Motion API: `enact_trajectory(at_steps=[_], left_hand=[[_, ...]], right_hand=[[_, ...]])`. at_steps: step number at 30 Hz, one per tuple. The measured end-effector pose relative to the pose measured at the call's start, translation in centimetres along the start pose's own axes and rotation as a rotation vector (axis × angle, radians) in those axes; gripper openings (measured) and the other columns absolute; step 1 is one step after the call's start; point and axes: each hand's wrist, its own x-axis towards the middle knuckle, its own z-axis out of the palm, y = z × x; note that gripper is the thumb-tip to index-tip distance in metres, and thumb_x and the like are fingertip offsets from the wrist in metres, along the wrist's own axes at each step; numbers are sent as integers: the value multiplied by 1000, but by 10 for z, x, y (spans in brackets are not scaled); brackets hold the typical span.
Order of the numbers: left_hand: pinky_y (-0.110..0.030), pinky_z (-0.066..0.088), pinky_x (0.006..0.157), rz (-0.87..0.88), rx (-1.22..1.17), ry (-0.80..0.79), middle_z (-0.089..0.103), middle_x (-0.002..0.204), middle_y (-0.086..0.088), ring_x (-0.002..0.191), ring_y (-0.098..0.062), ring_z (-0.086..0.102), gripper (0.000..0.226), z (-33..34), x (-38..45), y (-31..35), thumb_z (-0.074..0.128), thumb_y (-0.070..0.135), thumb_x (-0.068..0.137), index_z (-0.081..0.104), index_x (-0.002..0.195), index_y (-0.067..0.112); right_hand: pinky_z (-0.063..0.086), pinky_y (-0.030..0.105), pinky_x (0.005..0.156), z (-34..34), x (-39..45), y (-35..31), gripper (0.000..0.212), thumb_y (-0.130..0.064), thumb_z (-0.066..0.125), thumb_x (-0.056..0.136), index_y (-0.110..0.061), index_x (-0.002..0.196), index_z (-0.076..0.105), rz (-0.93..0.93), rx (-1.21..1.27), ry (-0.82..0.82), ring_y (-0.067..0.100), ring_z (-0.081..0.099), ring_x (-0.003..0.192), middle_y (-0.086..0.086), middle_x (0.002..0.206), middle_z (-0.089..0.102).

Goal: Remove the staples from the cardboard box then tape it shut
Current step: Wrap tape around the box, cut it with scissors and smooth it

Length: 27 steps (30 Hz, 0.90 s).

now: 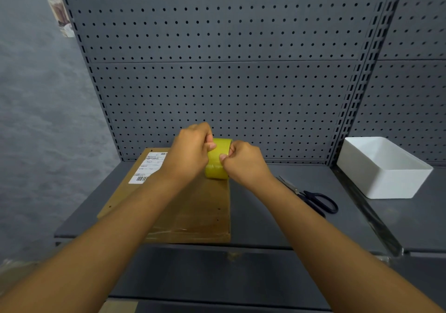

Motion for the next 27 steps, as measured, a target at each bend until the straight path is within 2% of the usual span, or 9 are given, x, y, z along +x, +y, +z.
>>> enact_trajectory(at_steps=[3,6,11,13,15,18,21,24,27], left_hand=[[-33,46,68,-49,-17,-2,58,79,2,74,-13,54,19,0,2,-1,55,-5,86,52,94,12],[-40,50,72,-75,37,-10,62,83,-5,79,-22,57,20,1,4,-3,53,-5,82,56,83,14],[-29,41,60,-273,-67,-88,58,82,-4,77,-23,53,22,-8,9,-1,43,-8,80,52,76,13],[-30,40,62,-319,-103,-107,57,85,-6,77,-22,50,21,-12,12,2,41,-7,81,51,79,12],[-31,42,67,-356,-145,-117,57,88,-6,78,-22,50,21,-14,13,5,40,-5,83,51,80,12],[-29,40,65,-364,-165,-141,56,88,-5,79,-21,50,23,-13,11,8,40,-4,84,47,76,17],[-28,39,60,-348,-179,-132,55,83,-1,77,-19,49,20,-10,9,13,41,-2,86,51,81,15],[-30,43,64,-306,-197,-114,55,81,1,74,-17,50,20,-8,7,19,42,-1,88,54,85,14],[-20,40,60,-301,-296,-87,55,78,6,71,-6,50,13,-9,5,18,47,5,94,56,91,15]], right_hand=[[36,27,52,1,1,2,30,-23,61,89,-15,68,41,-40,63,-5,22,50,68,3,69,52],[41,28,56,1,0,4,24,-25,62,89,-12,75,48,-97,119,6,19,49,63,2,63,49],[32,20,51,-3,-7,5,25,-34,60,92,-11,87,52,-250,248,-32,7,36,49,-7,51,41],[34,20,55,-3,-10,7,26,-34,65,89,-14,89,48,-291,214,-99,6,38,54,-9,58,43],[34,28,59,-2,-10,12,26,-28,66,89,-14,85,45,-325,135,-115,11,38,60,-4,65,43],[38,34,59,-4,-9,15,18,-24,61,91,-9,94,51,-334,20,-42,22,47,65,8,74,52],[47,40,61,-7,-8,15,20,-28,60,89,-14,102,52,-318,-103,21,31,55,71,11,79,58],[49,41,63,-10,-7,15,22,-28,60,88,-13,103,52,-288,-126,23,33,57,74,12,81,59],[46,35,61,-14,-8,15,25,-27,60,90,-13,110,55,-272,-87,15,28,57,75,9,84,60]])
